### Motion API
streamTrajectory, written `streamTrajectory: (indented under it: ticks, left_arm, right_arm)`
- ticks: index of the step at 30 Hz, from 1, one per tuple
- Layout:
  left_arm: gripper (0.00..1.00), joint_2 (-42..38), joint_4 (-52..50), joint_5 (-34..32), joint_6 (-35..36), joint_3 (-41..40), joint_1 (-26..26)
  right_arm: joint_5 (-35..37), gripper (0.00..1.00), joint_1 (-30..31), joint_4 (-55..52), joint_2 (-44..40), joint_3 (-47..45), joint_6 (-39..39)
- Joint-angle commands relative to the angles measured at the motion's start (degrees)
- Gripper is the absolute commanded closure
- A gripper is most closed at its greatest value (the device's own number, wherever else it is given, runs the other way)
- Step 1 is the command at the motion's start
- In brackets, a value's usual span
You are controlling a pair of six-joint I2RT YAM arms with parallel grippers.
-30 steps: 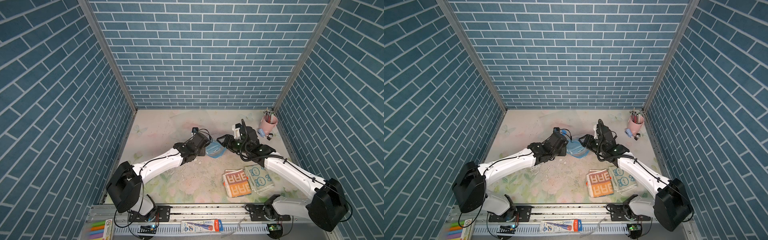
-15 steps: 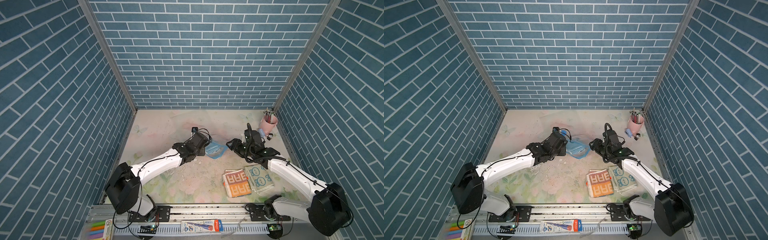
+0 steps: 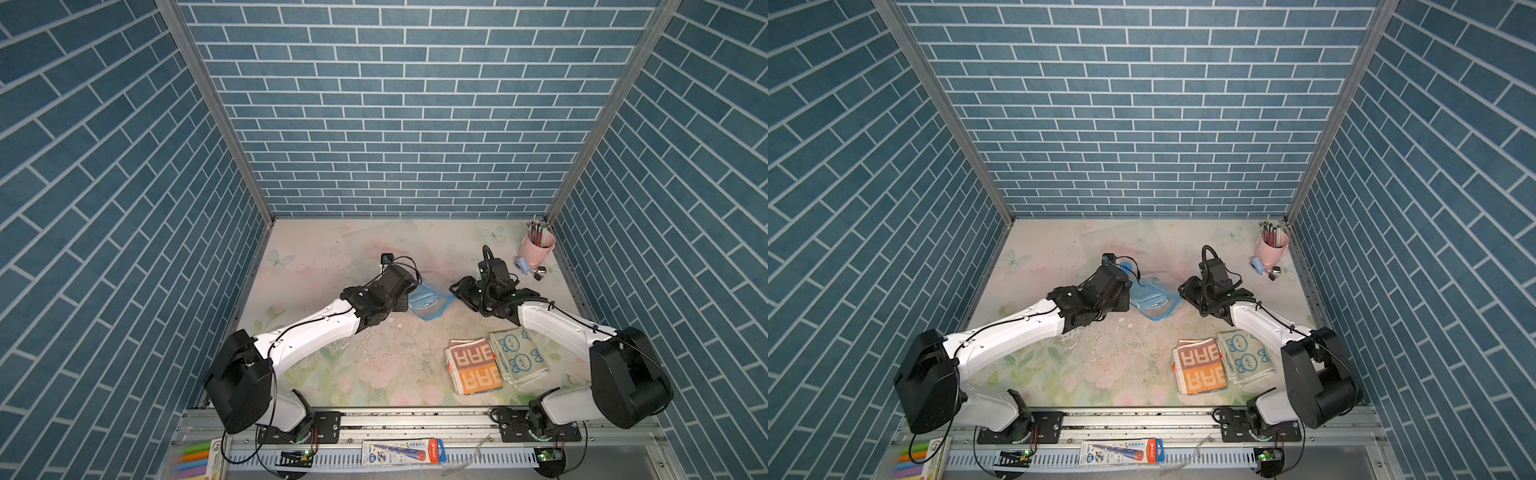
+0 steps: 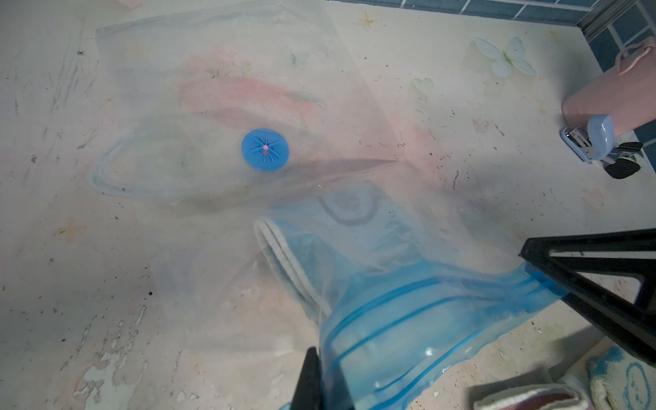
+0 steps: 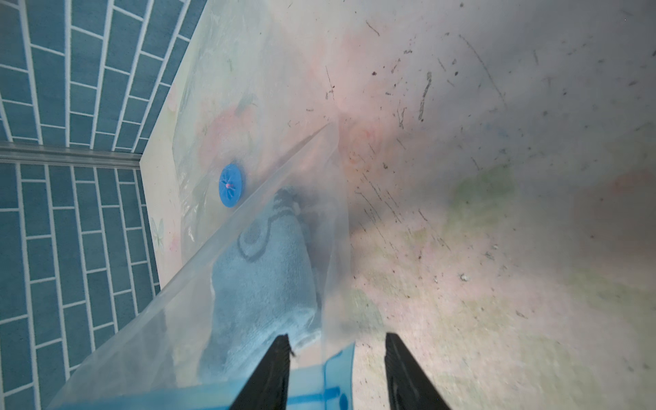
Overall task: Place the folded towel into the vacuum bag
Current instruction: Adjust the vacuum bag at the center of the board.
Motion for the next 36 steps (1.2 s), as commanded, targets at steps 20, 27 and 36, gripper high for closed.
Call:
streamTrajectory:
  ticks: [20, 27, 36]
  left_arm:
    - [1.00, -1.4, -0.8, -1.5, 1.3, -0.6, -0.1]
    - [1.00, -4.7, -3.0, -3.9, 3.4, -0.6, -0.1]
    - [1.00, -7.5, -6.3, -5.4, 7.1, -0.3, -0.1]
  right_arm:
    - [-0.8, 1.00, -0.6, 1.2, 0.5, 1.9, 1.9]
    - [-1.3, 1.00, -0.7, -2.0, -1.7, 5.2, 0.4]
    - [-1.6, 1.00, -1.0, -7.6, -3.9, 12.3, -2.6]
